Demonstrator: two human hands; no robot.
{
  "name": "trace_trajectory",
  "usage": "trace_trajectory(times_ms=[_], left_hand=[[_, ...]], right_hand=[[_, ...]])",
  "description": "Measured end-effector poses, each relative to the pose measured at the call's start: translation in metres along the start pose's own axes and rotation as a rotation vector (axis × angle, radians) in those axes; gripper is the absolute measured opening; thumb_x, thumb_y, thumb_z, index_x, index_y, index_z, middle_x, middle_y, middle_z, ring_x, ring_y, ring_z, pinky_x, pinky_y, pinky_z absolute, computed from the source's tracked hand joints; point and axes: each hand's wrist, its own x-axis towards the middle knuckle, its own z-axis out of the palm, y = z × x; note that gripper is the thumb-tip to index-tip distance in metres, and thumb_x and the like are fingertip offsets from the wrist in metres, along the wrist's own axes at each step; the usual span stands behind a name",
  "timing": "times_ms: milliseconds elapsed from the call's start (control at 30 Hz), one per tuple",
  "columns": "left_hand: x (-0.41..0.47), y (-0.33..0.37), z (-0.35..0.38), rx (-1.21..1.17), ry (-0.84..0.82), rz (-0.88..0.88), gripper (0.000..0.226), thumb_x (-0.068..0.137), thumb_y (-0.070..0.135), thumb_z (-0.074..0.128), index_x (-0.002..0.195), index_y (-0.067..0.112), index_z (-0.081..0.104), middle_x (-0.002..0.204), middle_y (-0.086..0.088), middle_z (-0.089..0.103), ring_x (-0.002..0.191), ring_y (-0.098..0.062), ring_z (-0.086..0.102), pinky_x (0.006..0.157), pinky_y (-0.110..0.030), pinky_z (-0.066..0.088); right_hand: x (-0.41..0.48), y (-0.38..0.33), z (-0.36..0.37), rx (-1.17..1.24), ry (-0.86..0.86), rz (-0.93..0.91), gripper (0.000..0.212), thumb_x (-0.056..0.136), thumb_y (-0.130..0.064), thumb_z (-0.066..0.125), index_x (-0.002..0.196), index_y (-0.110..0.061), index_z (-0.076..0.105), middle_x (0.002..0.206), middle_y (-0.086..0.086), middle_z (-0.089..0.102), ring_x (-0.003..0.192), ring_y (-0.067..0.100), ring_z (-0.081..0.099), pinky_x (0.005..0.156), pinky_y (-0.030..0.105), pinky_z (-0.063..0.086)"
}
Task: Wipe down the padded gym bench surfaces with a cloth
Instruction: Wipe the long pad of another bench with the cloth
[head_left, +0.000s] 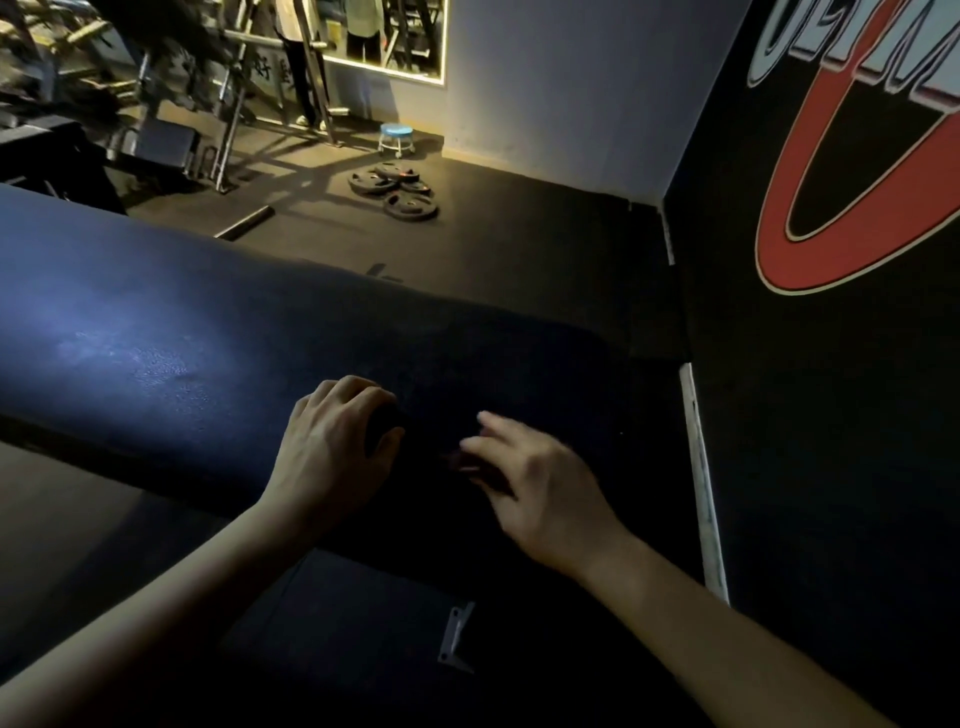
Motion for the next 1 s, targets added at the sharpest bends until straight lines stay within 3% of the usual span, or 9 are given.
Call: trace_trajectory(times_ms=[67, 200, 467, 700, 867, 1000], left_hand=[[0.000, 0.007, 0.002, -0.002, 0.004, 0.017, 0.032, 0.086, 0.032, 0.076, 0.116, 0.020, 0.071, 0.120, 0.001, 0.066, 0.113, -0.025, 0.059, 0.095, -0.040, 0.043], [0.002, 0.032, 0.007, -0.035, 0.004, 0.068, 0.033, 0.088, 0.031, 0.076, 0.119, 0.019, 0.071, 0.122, 0.002, 0.065, 0.114, -0.023, 0.059, 0.097, -0.040, 0.043], [0.006, 0.058, 0.026, -0.071, -0.022, 0.152, 0.035, 0.088, 0.031, 0.077, 0.120, 0.017, 0.071, 0.123, 0.000, 0.065, 0.115, -0.024, 0.060, 0.098, -0.043, 0.045], [0.004, 0.057, 0.030, -0.074, -0.050, 0.121, 0.036, 0.091, 0.037, 0.071, 0.122, 0.017, 0.070, 0.126, 0.000, 0.064, 0.119, -0.023, 0.057, 0.101, -0.042, 0.044], [0.005, 0.059, 0.031, -0.102, -0.041, 0.100, 0.036, 0.090, 0.037, 0.072, 0.121, 0.019, 0.070, 0.126, 0.003, 0.064, 0.120, -0.020, 0.056, 0.103, -0.041, 0.044], [0.004, 0.060, 0.026, -0.148, -0.032, 0.080, 0.034, 0.088, 0.034, 0.074, 0.119, 0.020, 0.071, 0.123, 0.002, 0.065, 0.117, -0.020, 0.058, 0.100, -0.041, 0.047]], right_hand=[[0.008, 0.041, -0.007, -0.039, 0.089, 0.136, 0.037, 0.093, -0.025, 0.068, 0.129, -0.021, 0.068, 0.147, 0.011, 0.055, 0.131, 0.030, 0.057, 0.112, 0.041, 0.045], [0.046, 0.091, -0.021, 0.023, 0.212, 0.443, 0.038, 0.101, -0.025, 0.059, 0.137, -0.014, 0.062, 0.152, 0.012, 0.049, 0.139, 0.029, 0.048, 0.116, 0.036, 0.037], [-0.047, 0.040, 0.005, 0.216, 0.320, 0.271, 0.033, 0.095, -0.012, 0.067, 0.128, -0.014, 0.068, 0.148, 0.009, 0.054, 0.141, 0.019, 0.046, 0.117, 0.035, 0.039], [0.036, 0.100, -0.008, 0.364, 0.401, 0.528, 0.035, 0.102, -0.014, 0.058, 0.137, -0.012, 0.061, 0.157, 0.010, 0.042, 0.146, 0.024, 0.039, 0.120, 0.037, 0.035], [-0.039, 0.057, 0.003, 0.306, 0.355, 0.328, 0.037, 0.098, -0.007, 0.063, 0.133, -0.016, 0.065, 0.155, 0.006, 0.047, 0.148, 0.016, 0.035, 0.121, 0.038, 0.035], [-0.084, 0.027, -0.006, 0.243, 0.120, 0.023, 0.042, 0.093, -0.011, 0.064, 0.135, -0.020, 0.064, 0.156, -0.003, 0.045, 0.149, 0.005, 0.030, 0.124, 0.028, 0.023]])
